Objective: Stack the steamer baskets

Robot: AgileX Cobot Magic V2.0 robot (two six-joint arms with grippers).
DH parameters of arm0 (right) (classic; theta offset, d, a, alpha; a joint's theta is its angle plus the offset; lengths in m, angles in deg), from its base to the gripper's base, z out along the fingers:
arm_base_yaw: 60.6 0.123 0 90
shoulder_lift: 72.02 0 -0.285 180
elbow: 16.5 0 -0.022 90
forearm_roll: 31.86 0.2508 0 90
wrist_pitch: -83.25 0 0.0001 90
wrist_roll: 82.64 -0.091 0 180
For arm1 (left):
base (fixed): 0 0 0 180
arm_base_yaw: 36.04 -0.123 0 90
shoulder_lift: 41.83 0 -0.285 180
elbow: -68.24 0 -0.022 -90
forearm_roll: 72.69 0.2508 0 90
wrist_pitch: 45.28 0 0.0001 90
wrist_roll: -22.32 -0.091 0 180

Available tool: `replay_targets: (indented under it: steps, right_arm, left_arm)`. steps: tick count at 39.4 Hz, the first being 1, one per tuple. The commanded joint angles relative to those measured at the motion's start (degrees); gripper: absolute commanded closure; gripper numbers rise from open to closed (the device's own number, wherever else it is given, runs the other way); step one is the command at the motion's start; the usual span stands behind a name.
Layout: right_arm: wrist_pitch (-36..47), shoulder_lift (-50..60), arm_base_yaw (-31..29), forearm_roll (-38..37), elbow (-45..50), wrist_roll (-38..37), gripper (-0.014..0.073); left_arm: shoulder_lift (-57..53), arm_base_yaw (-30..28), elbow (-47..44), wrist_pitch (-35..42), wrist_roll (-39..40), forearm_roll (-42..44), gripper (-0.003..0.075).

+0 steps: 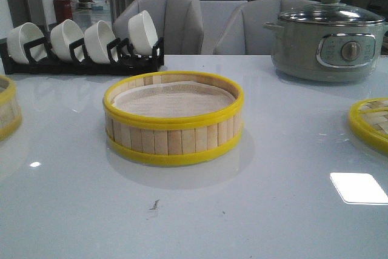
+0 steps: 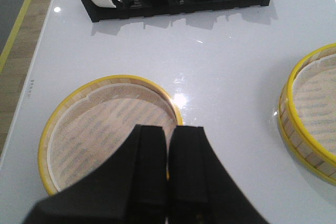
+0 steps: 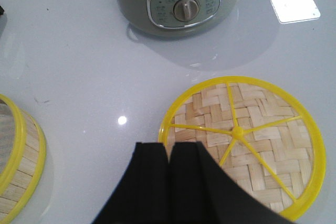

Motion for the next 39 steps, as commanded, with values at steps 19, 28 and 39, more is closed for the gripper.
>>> replay_targets:
  steps: [19, 28, 39]
  right_arm:
    - [2.0, 0.4, -0.2, -0.5, -2.3, 7.0, 0.0232]
    - [1.2, 0.4, -0.2, -0.4, -2.3, 6.9, 0.0232]
    - [0.4, 0.4, -0.2, 3.1, -2.3, 6.9, 0.0232]
  left_arm:
    - [-0.5, 0.3, 2.1, 9.3, -0.3, -2.1, 0.0314]
    - [7.2, 0.3, 2.1, 7.2, 0.5, -3.4, 0.0160]
    - [19.8, 0.3, 2.1, 8.6, 0.5, -3.7, 0.0160]
